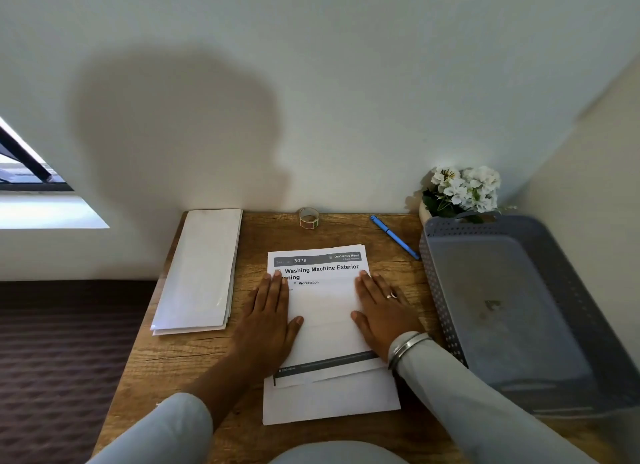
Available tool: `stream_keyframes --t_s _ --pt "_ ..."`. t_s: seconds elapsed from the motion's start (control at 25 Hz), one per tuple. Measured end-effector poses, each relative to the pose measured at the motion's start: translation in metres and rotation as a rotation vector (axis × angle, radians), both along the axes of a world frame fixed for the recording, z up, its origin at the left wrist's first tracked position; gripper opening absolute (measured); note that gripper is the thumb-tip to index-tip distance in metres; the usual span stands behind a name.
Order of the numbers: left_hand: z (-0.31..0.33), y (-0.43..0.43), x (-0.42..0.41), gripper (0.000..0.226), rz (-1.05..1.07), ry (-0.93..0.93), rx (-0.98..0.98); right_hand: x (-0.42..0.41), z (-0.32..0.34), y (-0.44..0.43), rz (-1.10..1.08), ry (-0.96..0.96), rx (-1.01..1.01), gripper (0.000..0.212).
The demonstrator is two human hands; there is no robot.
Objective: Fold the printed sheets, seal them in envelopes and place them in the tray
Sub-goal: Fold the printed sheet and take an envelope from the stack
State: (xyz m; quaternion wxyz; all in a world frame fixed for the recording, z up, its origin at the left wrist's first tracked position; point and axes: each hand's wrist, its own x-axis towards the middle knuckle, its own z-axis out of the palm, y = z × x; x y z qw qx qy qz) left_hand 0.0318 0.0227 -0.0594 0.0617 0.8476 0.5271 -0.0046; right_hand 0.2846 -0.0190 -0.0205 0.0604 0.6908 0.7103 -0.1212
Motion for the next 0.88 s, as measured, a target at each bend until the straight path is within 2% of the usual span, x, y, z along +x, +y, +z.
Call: stream_keyframes --t_s 0.16,0.32,0.48,0.56,0.72,0.88 --pt "0.014 0.010 -0.004 0.089 -0.073 0.019 0.045 0.003 0.022 0.017 0.042 -0.016 -0.074 0.070" --pt "0.033 0.025 -0.005 0.089 -0.117 0.044 0.002 0.007 0.038 0.037 0.070 -0.009 -0.117 0.074" --pt "0.039 0.032 -0.001 0.083 -0.098 -0.082 -0.087 0.006 0.040 0.047 0.056 0.037 -0.178 0.078" --pt "0.040 0.032 -0.003 0.072 -0.108 -0.172 -0.073 0.007 0.042 0.047 0.049 0.061 -0.132 0.064" --pt "0.052 0.032 -0.002 0.029 -0.044 -0.473 -0.039 0.009 0.058 0.042 0.031 0.212 0.089 0.020" --pt "0.064 0.030 0.002 0.014 -0.017 -0.580 -0.030 0.008 0.067 0.039 0.061 0.269 0.225 0.013"
